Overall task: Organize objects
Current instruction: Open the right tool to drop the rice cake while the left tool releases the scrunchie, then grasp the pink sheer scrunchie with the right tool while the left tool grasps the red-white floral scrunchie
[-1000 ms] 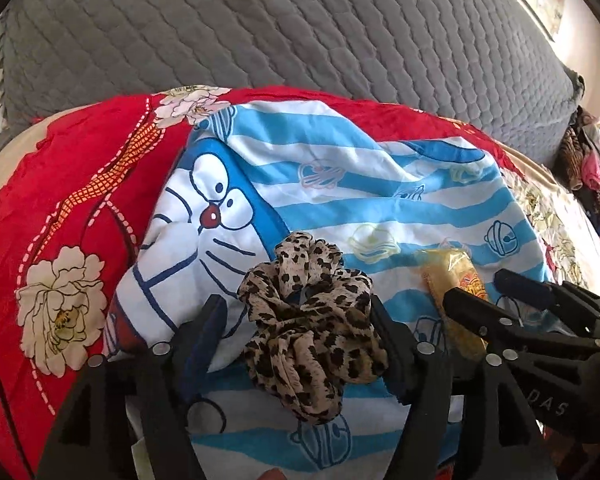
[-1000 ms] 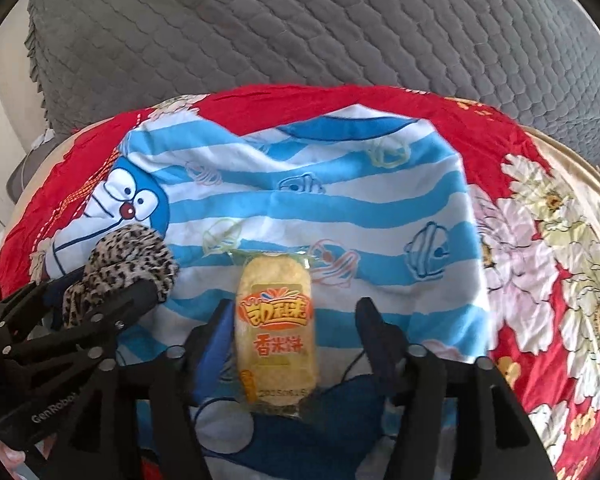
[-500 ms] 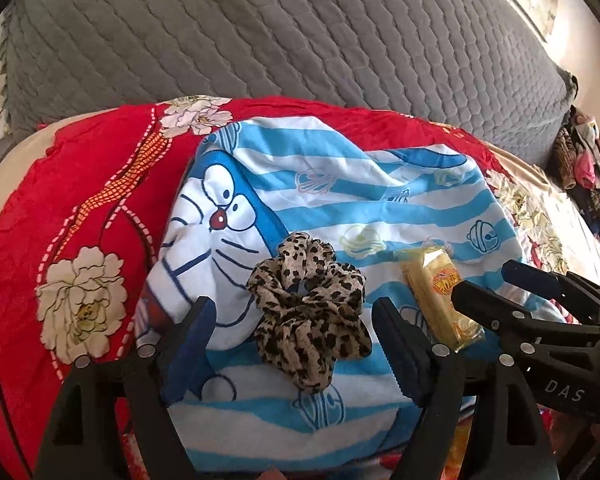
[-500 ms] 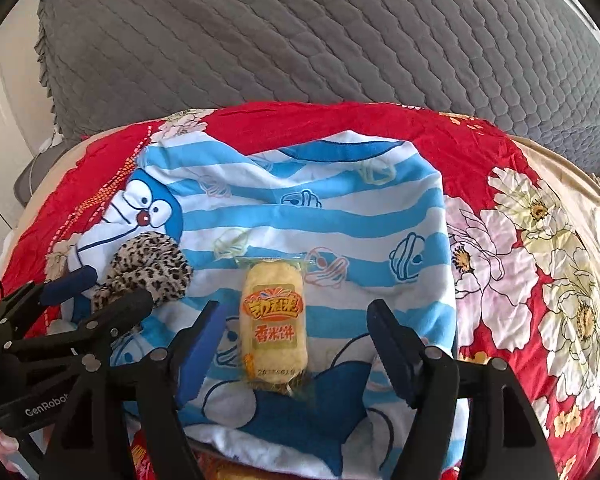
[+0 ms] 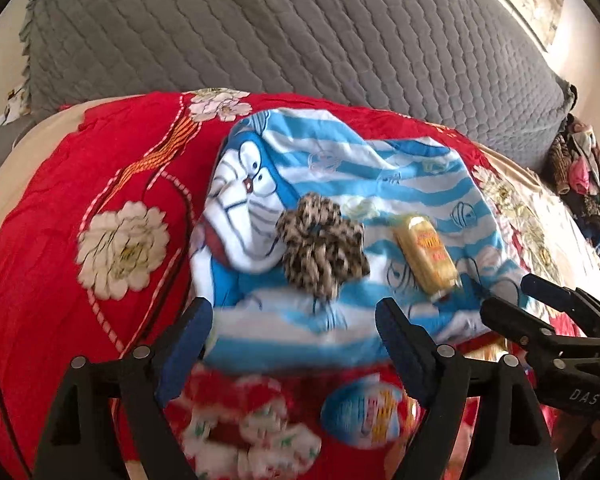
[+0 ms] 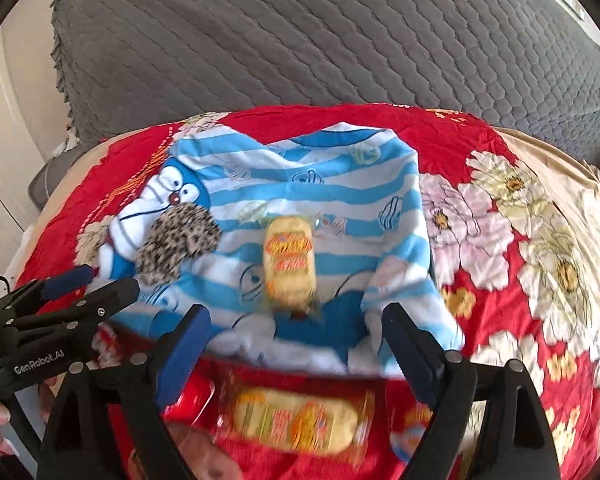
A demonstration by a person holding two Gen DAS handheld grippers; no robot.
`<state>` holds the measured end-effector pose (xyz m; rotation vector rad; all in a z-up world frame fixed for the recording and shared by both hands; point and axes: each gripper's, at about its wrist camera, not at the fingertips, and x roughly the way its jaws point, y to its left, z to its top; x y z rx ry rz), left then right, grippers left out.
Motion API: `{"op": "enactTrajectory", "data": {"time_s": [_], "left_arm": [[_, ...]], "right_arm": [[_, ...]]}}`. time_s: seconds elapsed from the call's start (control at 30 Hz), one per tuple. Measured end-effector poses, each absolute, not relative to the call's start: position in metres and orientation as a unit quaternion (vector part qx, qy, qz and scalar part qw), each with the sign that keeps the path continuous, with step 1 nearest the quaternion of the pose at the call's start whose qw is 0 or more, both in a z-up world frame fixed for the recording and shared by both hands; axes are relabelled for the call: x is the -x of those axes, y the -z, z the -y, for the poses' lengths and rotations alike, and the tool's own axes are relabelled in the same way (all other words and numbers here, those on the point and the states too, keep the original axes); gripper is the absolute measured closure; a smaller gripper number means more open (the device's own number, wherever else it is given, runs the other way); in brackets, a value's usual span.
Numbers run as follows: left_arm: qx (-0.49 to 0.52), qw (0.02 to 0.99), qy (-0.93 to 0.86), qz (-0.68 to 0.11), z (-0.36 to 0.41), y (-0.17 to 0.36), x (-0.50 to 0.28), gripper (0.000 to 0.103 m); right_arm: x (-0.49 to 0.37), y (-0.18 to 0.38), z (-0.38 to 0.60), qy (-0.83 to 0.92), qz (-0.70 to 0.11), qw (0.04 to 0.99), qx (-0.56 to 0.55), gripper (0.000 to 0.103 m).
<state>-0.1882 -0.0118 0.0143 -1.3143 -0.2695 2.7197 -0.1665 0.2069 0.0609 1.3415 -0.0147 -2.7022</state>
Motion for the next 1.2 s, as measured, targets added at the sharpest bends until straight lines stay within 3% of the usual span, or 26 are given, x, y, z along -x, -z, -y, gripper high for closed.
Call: {"op": "enactTrajectory", "data": {"time_s": [0.7, 1.2], "left_arm": [[0.441, 0.047, -0.894, 0.063, 0.029, -0.006, 0.086, 0.018], [0.442, 0.048, -0.893, 0.062, 0.031, 0.005, 0.073, 0.018]], "right_arm": [[0.058, -0.052, -0.185, 0.882, -0.018, 0.075, -0.465, 0.016], [0.031, -0.040, -0.171, 0.877, -0.024, 0.084, -0.473, 0.016]]}}
